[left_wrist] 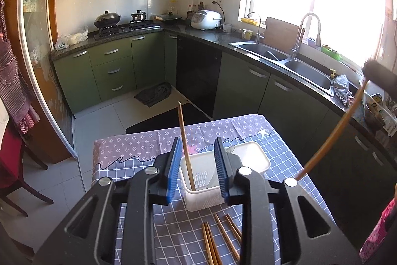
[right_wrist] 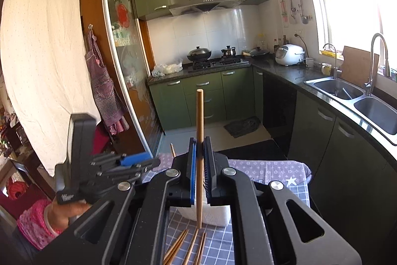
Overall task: Organize utensils
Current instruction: 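Carry both chopsticks over the white holder and release them upright inside, then grasp a loose wooden chopstick on the cloth with the left gripper and lift it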
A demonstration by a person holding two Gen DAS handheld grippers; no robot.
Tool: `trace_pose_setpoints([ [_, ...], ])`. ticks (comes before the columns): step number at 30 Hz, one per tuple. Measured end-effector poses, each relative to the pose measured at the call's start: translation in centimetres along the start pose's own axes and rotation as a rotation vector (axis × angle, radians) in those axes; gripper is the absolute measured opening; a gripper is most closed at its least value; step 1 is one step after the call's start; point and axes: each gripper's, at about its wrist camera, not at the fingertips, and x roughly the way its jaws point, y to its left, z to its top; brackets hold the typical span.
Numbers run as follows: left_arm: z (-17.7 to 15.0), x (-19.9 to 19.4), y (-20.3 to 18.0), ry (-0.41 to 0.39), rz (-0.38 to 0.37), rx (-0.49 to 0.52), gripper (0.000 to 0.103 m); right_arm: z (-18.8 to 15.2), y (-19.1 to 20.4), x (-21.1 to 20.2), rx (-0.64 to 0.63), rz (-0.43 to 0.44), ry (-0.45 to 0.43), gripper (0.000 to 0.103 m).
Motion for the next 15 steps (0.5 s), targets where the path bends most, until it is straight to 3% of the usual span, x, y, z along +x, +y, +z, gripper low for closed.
trace_pose_setpoints([
  [6,-2.0,-1.2,0.4,0.006,0.014,0.017,0.031,2.1,-0.2,4.3,0.004,-0.070,-0.016,0.007],
  [15,-4.5,-0.5,1.8,0.077,-0.004,-0.030,0.031,-2.2,-1.3,11.3,-0.007,-0.104,0.138,0.008],
])
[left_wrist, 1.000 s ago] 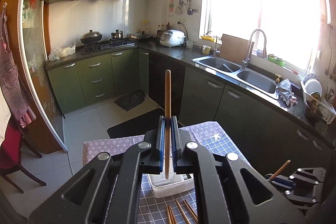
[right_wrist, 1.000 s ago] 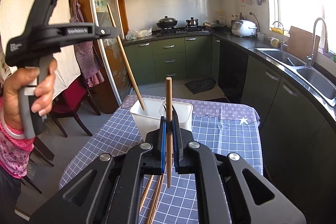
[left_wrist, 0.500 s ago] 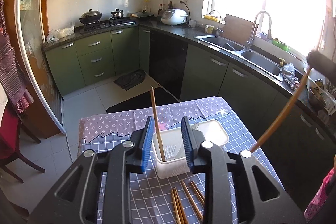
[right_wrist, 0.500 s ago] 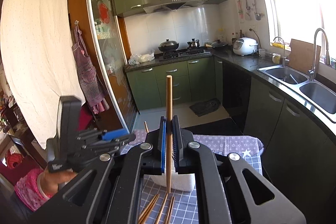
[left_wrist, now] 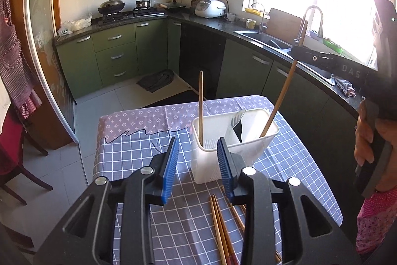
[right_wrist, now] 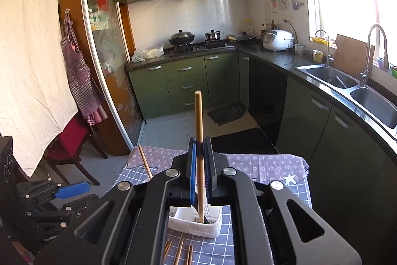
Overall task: Organize utensils
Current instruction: 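Grasp a loose wooden chopstick on the cloth with the left gripper and lift it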
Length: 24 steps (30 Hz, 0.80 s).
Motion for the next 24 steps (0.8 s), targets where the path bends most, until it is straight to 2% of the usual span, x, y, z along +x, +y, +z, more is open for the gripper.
trace_pose_setpoints([
  [2,-0.3,0.3,-0.1,0.016,0.002,0.003,0.031,-0.7,-0.2,0.3,0.003,0.009,0.006,0.014],
  [7,-1.5,1.4,-0.8,0.069,-0.008,0.015,0.031,-1.6,-0.4,-2.4,-0.001,0.038,-0.036,0.014],
  [10,-3.0,2.8,-1.4,0.124,-0.008,0.023,0.031,-3.8,-0.6,-4.8,-0.008,0.034,-0.032,0.015],
  [12,-4.5,4.4,-1.8,0.187,-0.017,0.022,0.031,-6.0,-0.9,-5.5,-0.014,0.023,-0.003,0.021],
  [15,-7.1,7.3,-2.2,0.303,-0.033,0.010,0.031,-9.9,-1.7,-5.1,-0.028,-0.006,0.073,0.021],
  [18,-9.4,10.1,-2.4,0.397,-0.043,-0.004,0.025,-13.9,-2.8,-3.5,-0.022,-0.023,0.165,0.021],
  [24,-12.0,13.5,-2.9,0.505,-0.018,-0.014,0.013,-19.8,-5.3,-0.5,0.045,-0.005,0.292,0.021],
])
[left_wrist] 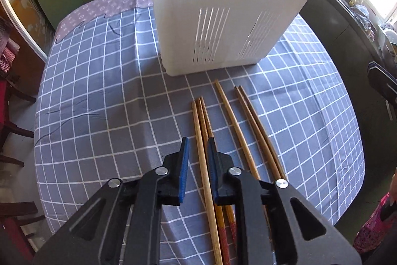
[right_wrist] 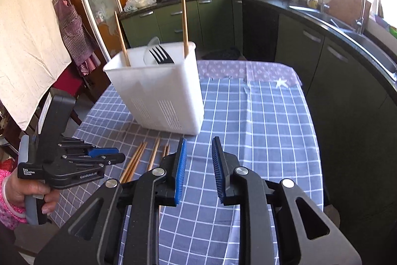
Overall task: Organize utensils
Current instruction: 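Grasp a loose wooden chopstick on the cloth with the left gripper and lift it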
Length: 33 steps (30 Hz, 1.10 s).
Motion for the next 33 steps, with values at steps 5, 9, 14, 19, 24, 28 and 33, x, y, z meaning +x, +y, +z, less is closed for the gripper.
trace_pose_setpoints([
  [5,-0.1,0.7,-0.1,0.033,0.002,0.004,0.011,-0.6,-0.8,0.9,0.014,0.020,0.025,0.021],
  [9,-0.1,1.4,-0.5,0.055,0.027,0.018,0.008,-0.4,-0.8,0.9,0.020,0.036,0.024,0.021],
  [14,-0.1,2.1,-1.4,0.087,0.055,0.045,0.008,-0.2,-0.5,0.8,0.022,0.047,0.029,0.021],
  [19,0.0,3.1,-3.0,0.088,0.086,0.074,0.008,-0.2,-0.4,0.9,0.024,0.056,0.035,0.023],
  [24,0.0,2.8,-2.7,0.108,0.079,0.071,0.007,-0.1,0.0,0.9,0.012,0.061,0.043,0.023],
  [28,0.4,2.1,-1.7,0.092,0.065,0.056,0.006,-0.1,0.5,1.6,-0.001,0.082,0.078,0.023],
  [33,1.6,-2.1,-0.6,-0.027,0.054,0.035,0.006,-0.6,1.7,3.8,-0.031,0.102,0.148,0.023],
])
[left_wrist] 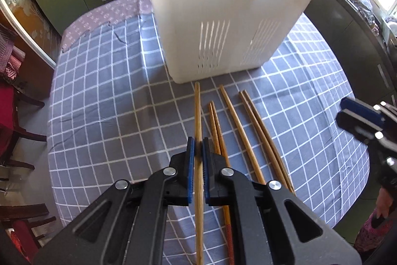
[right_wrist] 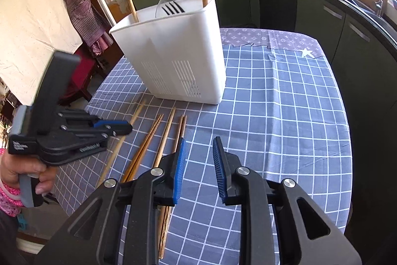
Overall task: Organize utensils
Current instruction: 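Grasp a loose wooden chopstick on the cloth with the left gripper and lift it, then grasp another wooden chopstick with the right gripper and lift it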
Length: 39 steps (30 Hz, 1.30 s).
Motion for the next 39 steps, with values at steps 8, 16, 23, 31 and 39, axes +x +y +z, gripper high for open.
trace_pose_setpoints([
  [8,0.4,-6.8,1.5,-0.198,-0.024,-0.021,0.006,0.2,1.0,4.9,0.004,0.071,0.135,0.023],
  [16,0.0,-9.6,2.1,-0.296,-0.047,-0.031,0.006,1.0,1.7,8.0,-0.022,0.024,0.193,0.023],
  [23,-0.1,-9.9,2.0,-0.316,-0.051,-0.020,0.006,1.2,2.2,9.2,-0.045,-0.023,0.214,0.022],
  [31,-0.3,-10.2,2.0,-0.327,-0.050,-0.015,0.006,1.5,2.8,10.3,-0.070,-0.104,0.218,0.020],
  [39,-0.4,-10.3,2.2,-0.327,-0.052,-0.019,0.006,1.5,3.9,11.1,-0.093,-0.111,0.224,0.018],
])
